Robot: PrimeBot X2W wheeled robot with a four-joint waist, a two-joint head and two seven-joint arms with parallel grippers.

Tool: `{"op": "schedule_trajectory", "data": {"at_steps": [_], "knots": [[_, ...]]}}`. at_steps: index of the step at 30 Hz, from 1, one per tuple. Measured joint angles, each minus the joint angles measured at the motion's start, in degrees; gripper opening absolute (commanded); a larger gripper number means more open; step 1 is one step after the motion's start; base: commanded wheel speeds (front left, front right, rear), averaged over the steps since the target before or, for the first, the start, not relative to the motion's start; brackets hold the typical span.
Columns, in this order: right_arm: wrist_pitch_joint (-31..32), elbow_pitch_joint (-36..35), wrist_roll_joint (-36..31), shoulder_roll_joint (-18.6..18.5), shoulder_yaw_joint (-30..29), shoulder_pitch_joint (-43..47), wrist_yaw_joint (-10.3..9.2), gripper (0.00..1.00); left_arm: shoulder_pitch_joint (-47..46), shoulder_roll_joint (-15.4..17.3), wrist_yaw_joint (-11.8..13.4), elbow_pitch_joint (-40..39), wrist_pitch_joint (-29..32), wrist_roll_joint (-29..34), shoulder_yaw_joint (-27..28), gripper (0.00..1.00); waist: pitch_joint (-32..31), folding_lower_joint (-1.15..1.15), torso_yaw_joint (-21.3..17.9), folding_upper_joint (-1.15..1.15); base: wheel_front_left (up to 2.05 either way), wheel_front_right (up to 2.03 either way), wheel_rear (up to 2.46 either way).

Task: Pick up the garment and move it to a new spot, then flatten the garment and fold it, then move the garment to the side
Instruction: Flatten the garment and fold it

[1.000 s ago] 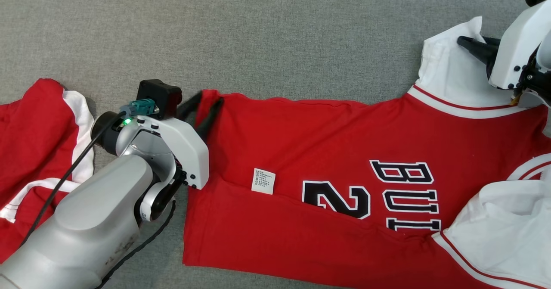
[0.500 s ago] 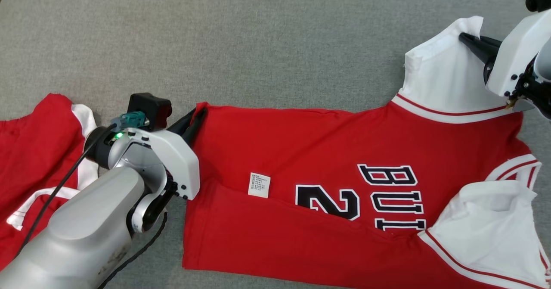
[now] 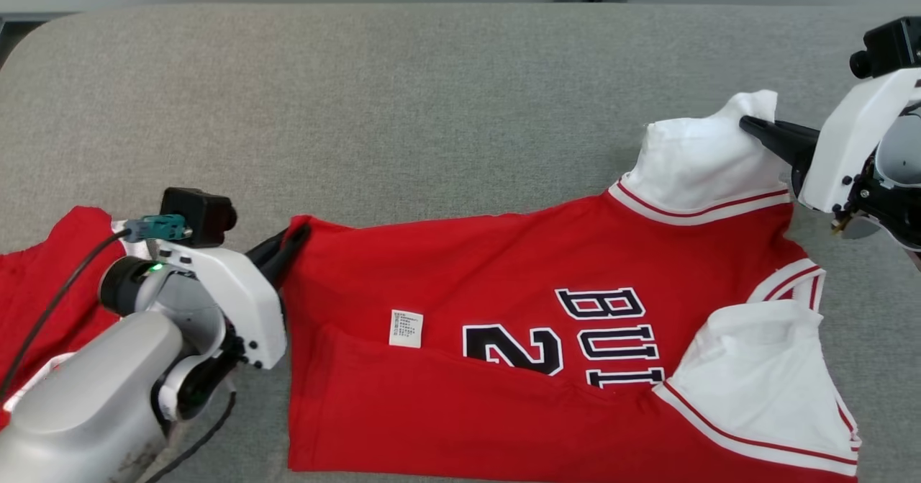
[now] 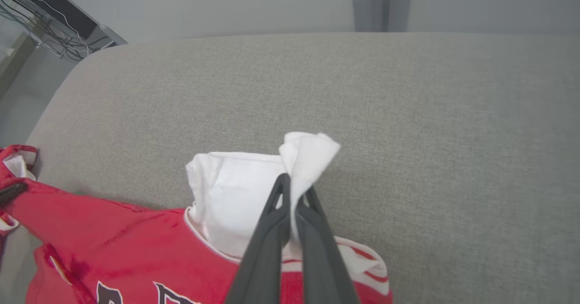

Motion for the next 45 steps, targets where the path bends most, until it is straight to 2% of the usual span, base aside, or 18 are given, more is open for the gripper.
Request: {"op": "schedule_trajectory", "data": {"at_steps": [5, 9, 13, 21, 28, 33, 40, 45], "knots": [[0.0, 0.2, 0.3, -1.0, 1.6, 0.7, 0.0, 0.0, 0.2, 3.0, 0.6, -0.4, 1.3, -1.2, 0.9, 0.0, -1.7, 0.0, -1.6, 0.0, 0.0, 0.0, 0.0], [-0.1, 0.0, 0.9, -0.8, 2.4, 0.9, 0.0, 0.0, 1.4, 4.1, 1.6, -1.1, 1.7, -1.3, 1.0, 0.0, -2.7, 0.0, -2.6, 0.0, 0.0, 0.0, 0.0], [0.3, -0.6, 2.3, -1.2, 3.2, 2.0, 0.0, 0.0, 2.1, 4.9, 1.6, -3.0, 2.7, -2.0, 0.8, 0.0, -3.7, 0.0, -3.2, 0.0, 0.0, 0.0, 0.0], [6.3, -6.4, 6.9, -4.1, 4.4, 4.6, 0.0, 0.0, 4.6, 8.5, 0.9, -6.4, 9.9, -3.9, -2.1, 0.0, -5.1, 0.0, -4.0, 0.0, 0.0, 0.0, 0.0], [11.8, -11.3, 10.0, -7.2, 5.4, 6.7, 0.0, 0.0, 4.6, 10.7, -1.2, -8.4, 18.4, -9.1, -2.6, 0.0, -5.6, 0.0, -4.6, 0.0, 0.0, 0.0, 0.0], [13.7, -14.9, 11.3, -8.2, 5.8, 7.7, 0.0, 0.0, 3.2, 11.0, -2.9, -8.0, 23.6, -12.7, -2.4, 0.0, -5.9, 0.0, -5.2, 0.0, 0.0, 0.0, 0.0], [15.1, -18.9, 12.2, -10.4, 6.4, 9.6, 0.0, 0.0, 1.1, 10.7, -3.5, -5.5, 29.1, -15.1, -2.8, 0.0, -6.3, 0.0, -6.0, 0.0, 0.0, 0.0, 0.0], [15.3, -21.1, 12.8, -11.8, 6.6, 11.0, 0.0, 0.0, 0.9, 10.8, -4.0, -4.1, 30.7, -15.7, -3.1, 0.0, -6.5, 0.0, -6.4, 0.0, 0.0, 0.0, 0.0]]}}
